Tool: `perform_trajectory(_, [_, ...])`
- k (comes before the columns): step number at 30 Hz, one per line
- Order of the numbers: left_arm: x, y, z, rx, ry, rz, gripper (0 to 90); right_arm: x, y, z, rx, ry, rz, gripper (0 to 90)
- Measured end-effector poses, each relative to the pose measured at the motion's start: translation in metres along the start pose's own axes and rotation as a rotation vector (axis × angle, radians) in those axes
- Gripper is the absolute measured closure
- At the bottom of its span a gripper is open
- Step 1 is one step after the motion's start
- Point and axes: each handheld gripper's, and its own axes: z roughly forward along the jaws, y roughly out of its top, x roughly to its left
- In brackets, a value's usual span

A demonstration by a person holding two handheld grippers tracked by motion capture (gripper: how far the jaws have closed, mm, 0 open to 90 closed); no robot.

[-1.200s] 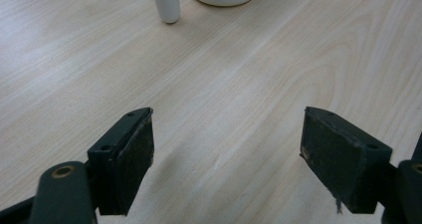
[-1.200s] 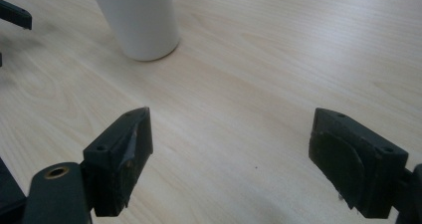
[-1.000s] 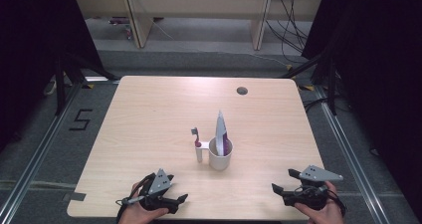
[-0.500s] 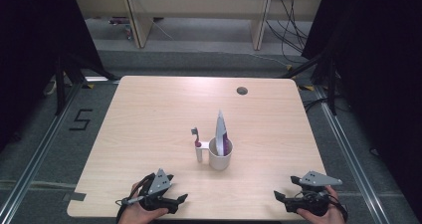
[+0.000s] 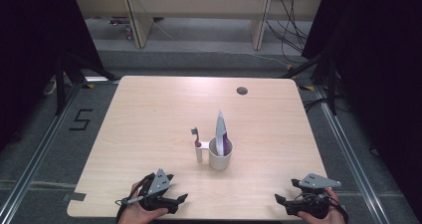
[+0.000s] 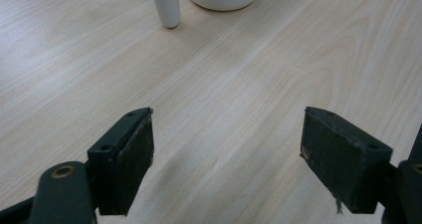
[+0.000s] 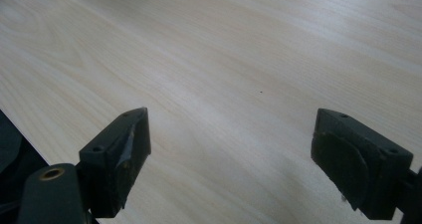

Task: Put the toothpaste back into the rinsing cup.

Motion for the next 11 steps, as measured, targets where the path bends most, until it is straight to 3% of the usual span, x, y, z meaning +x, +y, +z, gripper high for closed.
perform_trajectory(11, [-0.0004,0.0,0.0003,0.001,0.005,0.003,20.6,0.0002,-0.0015,0.0014,0.003,0.006,0.015,16.6])
